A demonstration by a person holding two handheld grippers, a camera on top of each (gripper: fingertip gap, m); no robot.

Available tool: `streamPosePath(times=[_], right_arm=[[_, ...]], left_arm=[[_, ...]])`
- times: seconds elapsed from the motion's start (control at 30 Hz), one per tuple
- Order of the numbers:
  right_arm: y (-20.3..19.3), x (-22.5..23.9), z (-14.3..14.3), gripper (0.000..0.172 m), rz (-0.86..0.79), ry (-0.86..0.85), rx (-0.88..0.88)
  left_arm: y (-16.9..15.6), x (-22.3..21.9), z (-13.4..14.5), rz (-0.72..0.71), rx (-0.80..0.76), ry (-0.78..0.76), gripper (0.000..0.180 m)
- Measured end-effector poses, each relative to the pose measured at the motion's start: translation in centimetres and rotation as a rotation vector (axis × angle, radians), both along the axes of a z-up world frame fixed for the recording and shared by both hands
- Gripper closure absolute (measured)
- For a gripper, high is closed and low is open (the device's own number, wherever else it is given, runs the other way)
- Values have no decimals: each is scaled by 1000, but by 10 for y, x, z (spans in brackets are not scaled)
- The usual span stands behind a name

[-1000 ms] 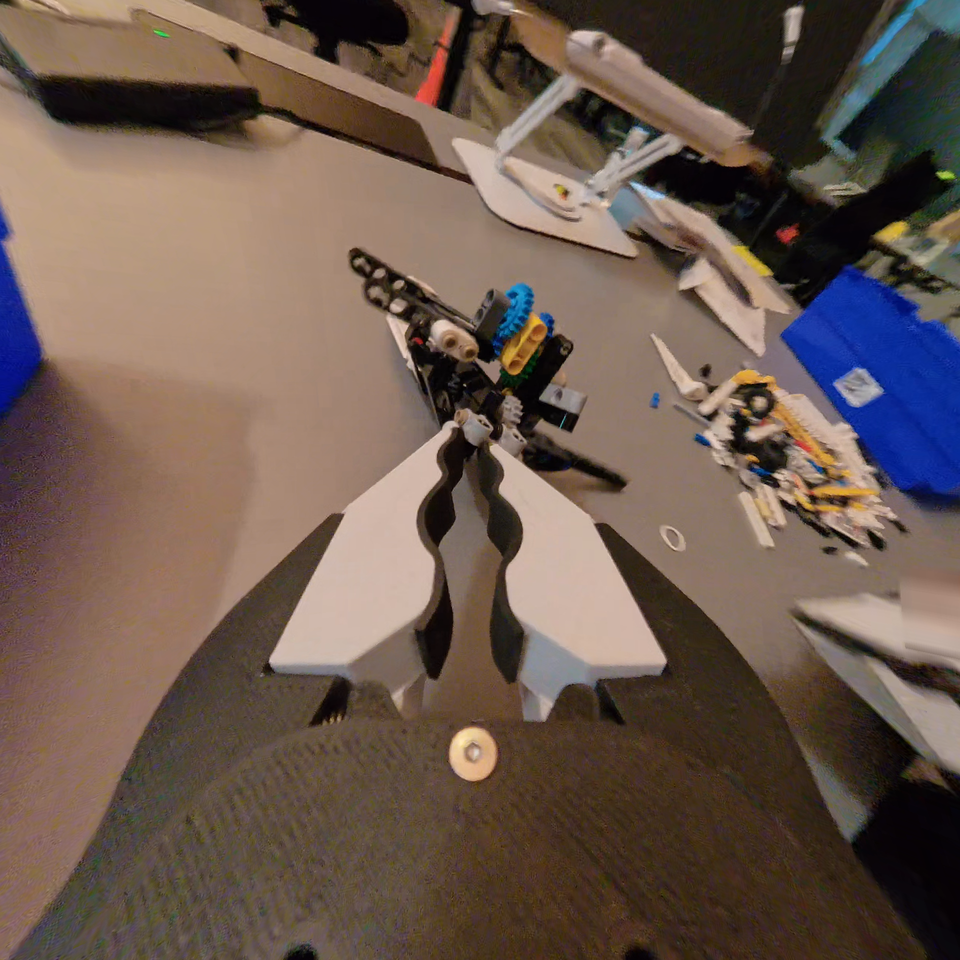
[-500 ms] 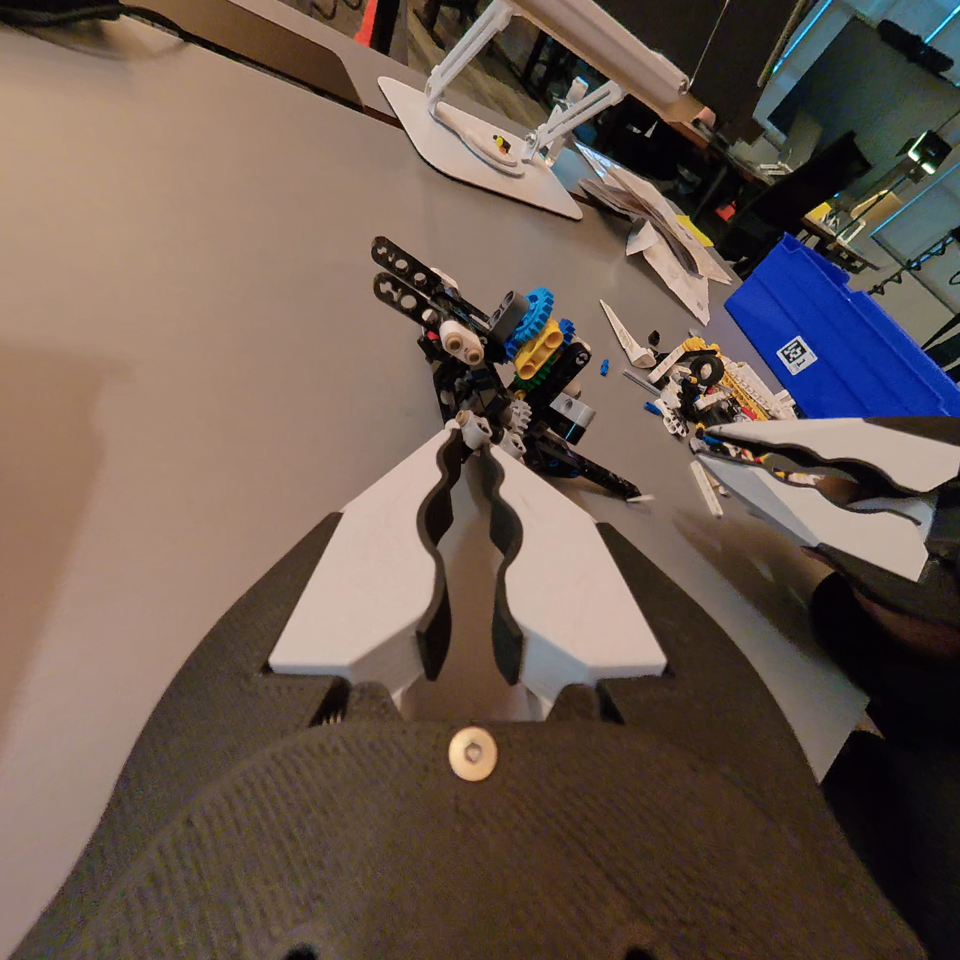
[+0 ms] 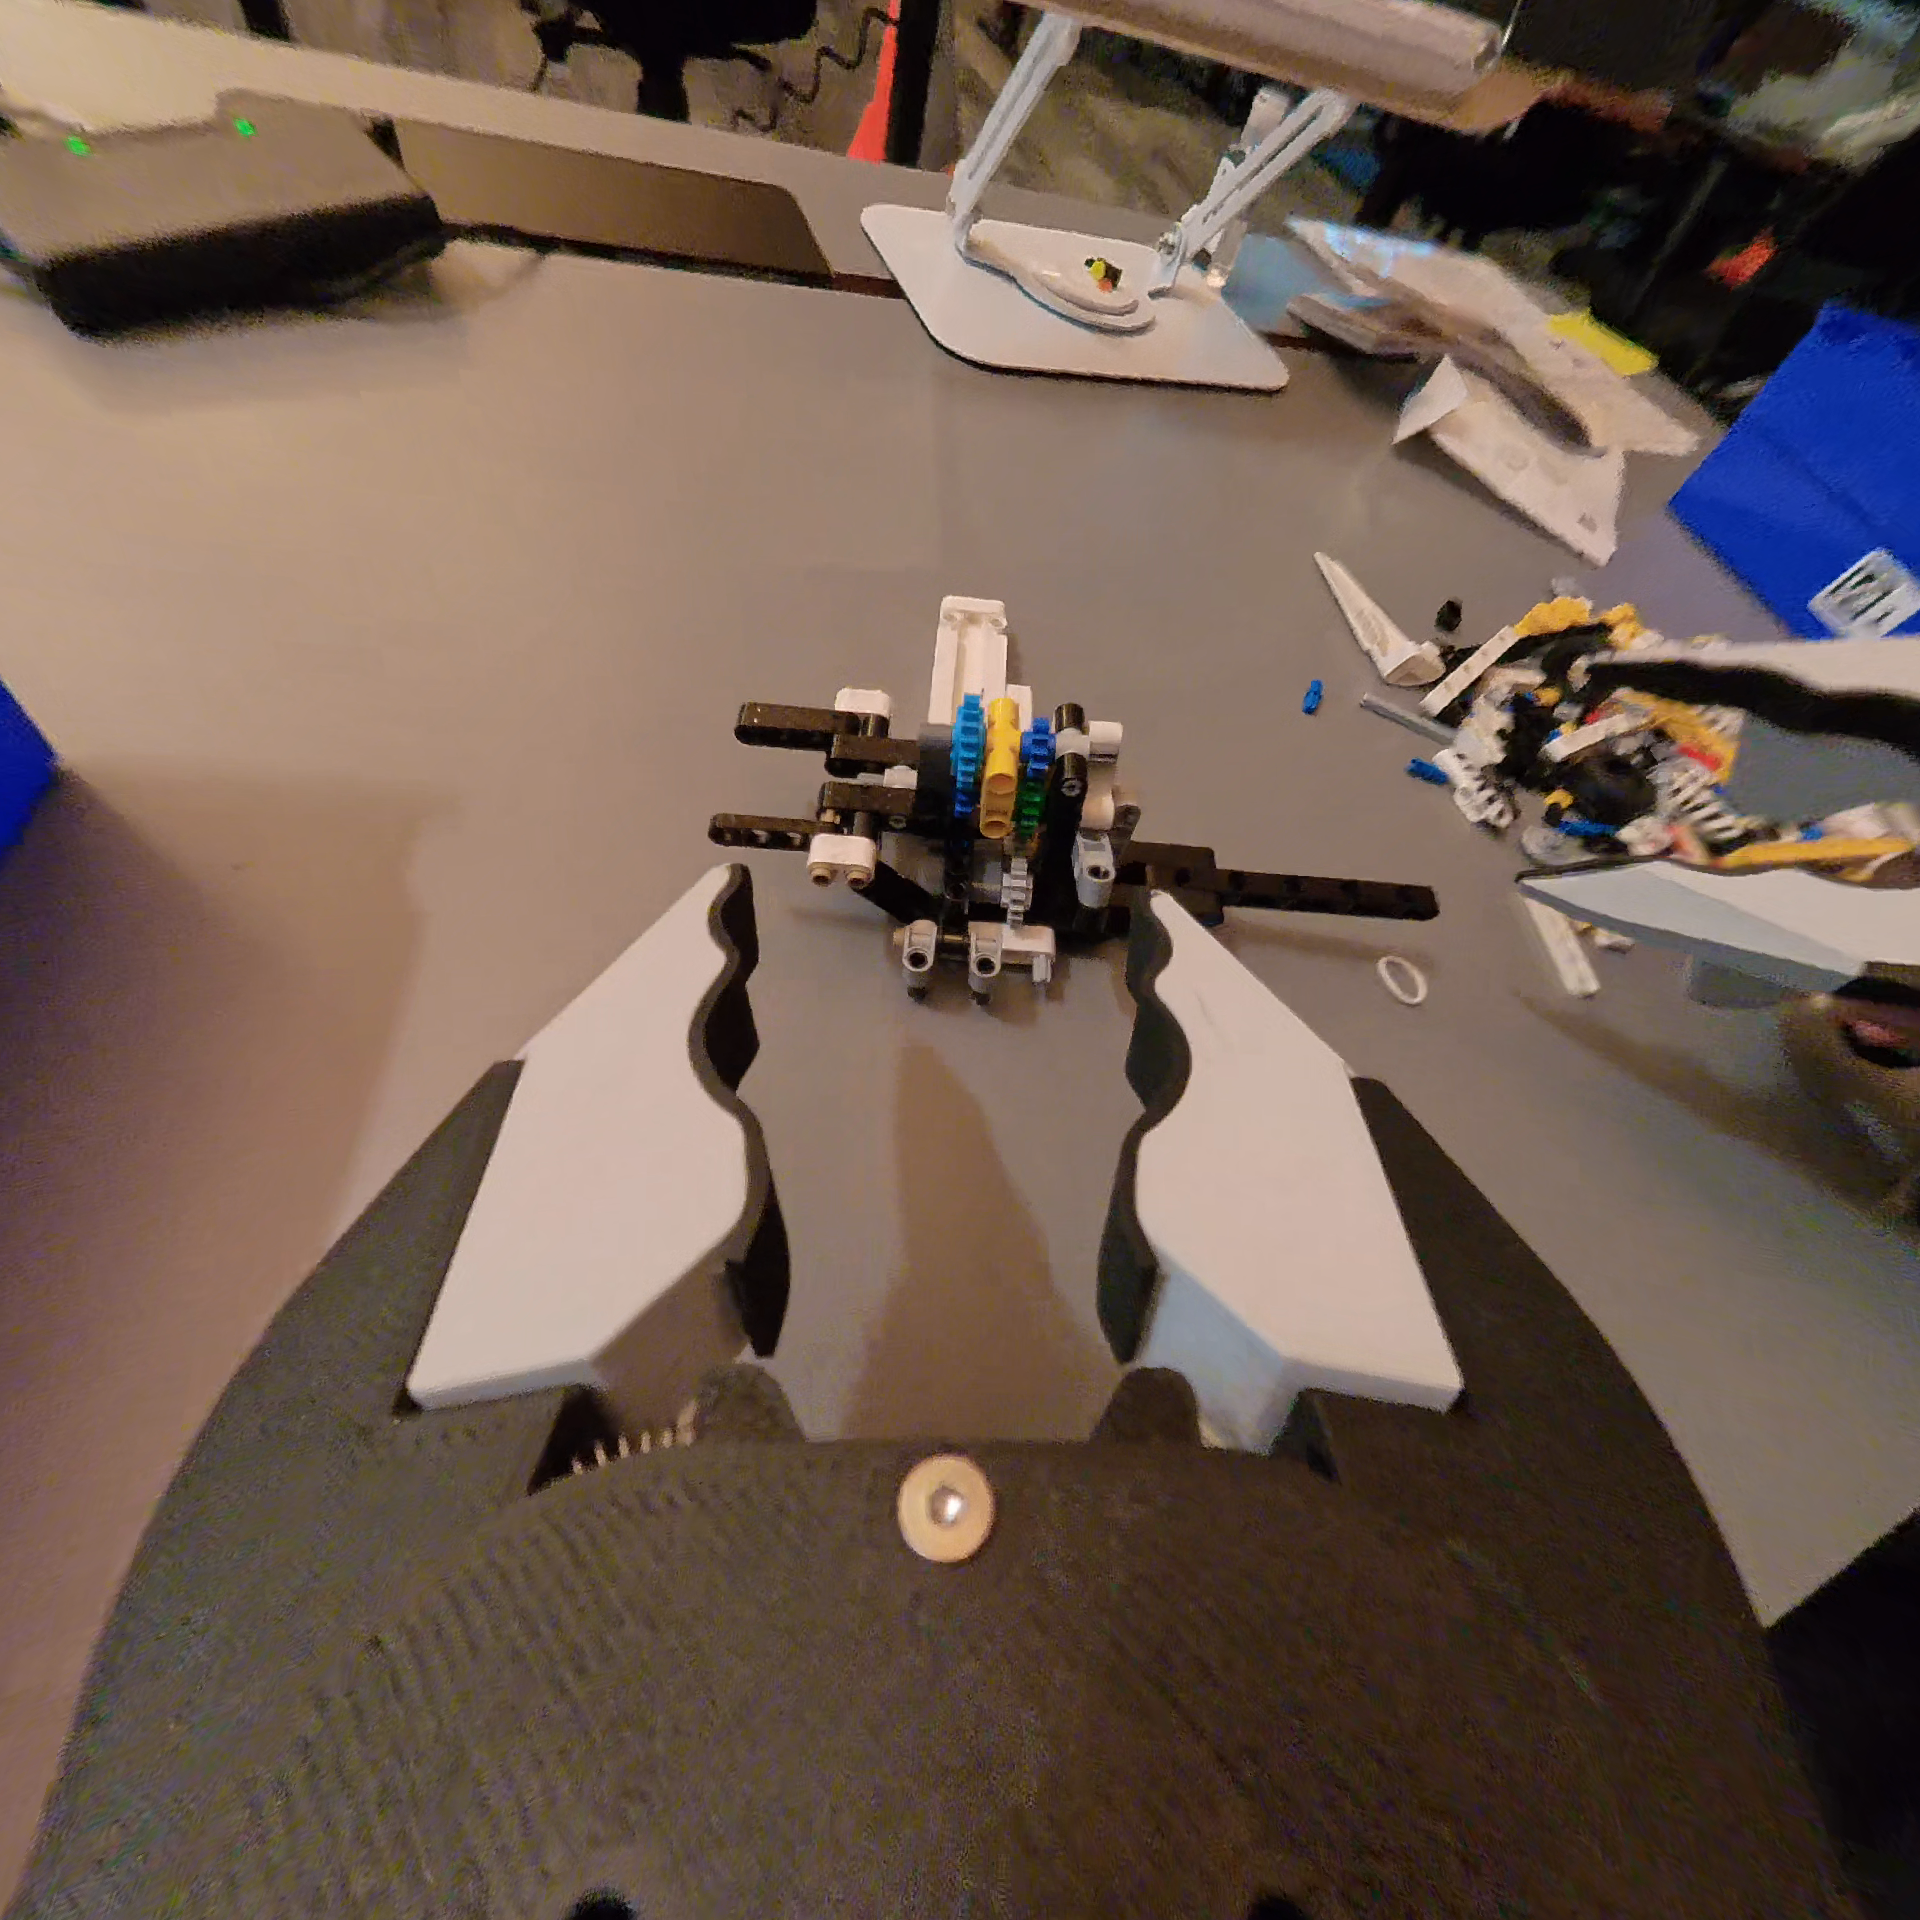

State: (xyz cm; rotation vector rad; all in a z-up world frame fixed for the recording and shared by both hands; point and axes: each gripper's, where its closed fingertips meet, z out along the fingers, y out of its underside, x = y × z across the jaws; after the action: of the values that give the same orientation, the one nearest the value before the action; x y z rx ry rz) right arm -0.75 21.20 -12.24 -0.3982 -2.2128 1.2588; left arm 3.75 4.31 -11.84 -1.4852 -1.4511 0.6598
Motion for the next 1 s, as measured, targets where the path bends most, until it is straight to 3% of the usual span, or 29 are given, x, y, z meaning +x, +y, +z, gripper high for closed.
streamPosePath(times=[0.17, 0.27, 0.33, 0.47, 0.53, 0.6, 0.67, 0.8, 1.0], right_arm=[[-34, 23, 18, 75, 100, -9, -101], [-68, 59, 49, 77, 244, 43, -198], [-86, 89, 76, 94, 349, 110, -259], [-110, 149, 121, 121, 529, 203, -371], [-117, 172, 135, 137, 595, 211, -414], [-121, 182, 146, 160, 611, 226, -449], [-124, 181, 154, 172, 572, 247, -471], [-132, 176, 146, 172, 501, 245, -395], [-137, 189, 139, 172, 494, 269, -346]], left_arm=[[-14, -7, -9, 29, -477, -145, 98], [-25, -16, -14, 39, -717, -219, 73], [-22, -22, -8, 46, -727, -211, 74], [-23, -25, 5, 87, -711, -178, 106], [-26, -26, 13, 119, -751, -156, 138], [-26, -25, 17, 115, -790, -143, 180], [-34, -23, 23, 178, -826, -130, 180], [-42, -18, 29, 228, -909, -115, 180], [-48, -13, 33, 255, -876, -105, 180]])
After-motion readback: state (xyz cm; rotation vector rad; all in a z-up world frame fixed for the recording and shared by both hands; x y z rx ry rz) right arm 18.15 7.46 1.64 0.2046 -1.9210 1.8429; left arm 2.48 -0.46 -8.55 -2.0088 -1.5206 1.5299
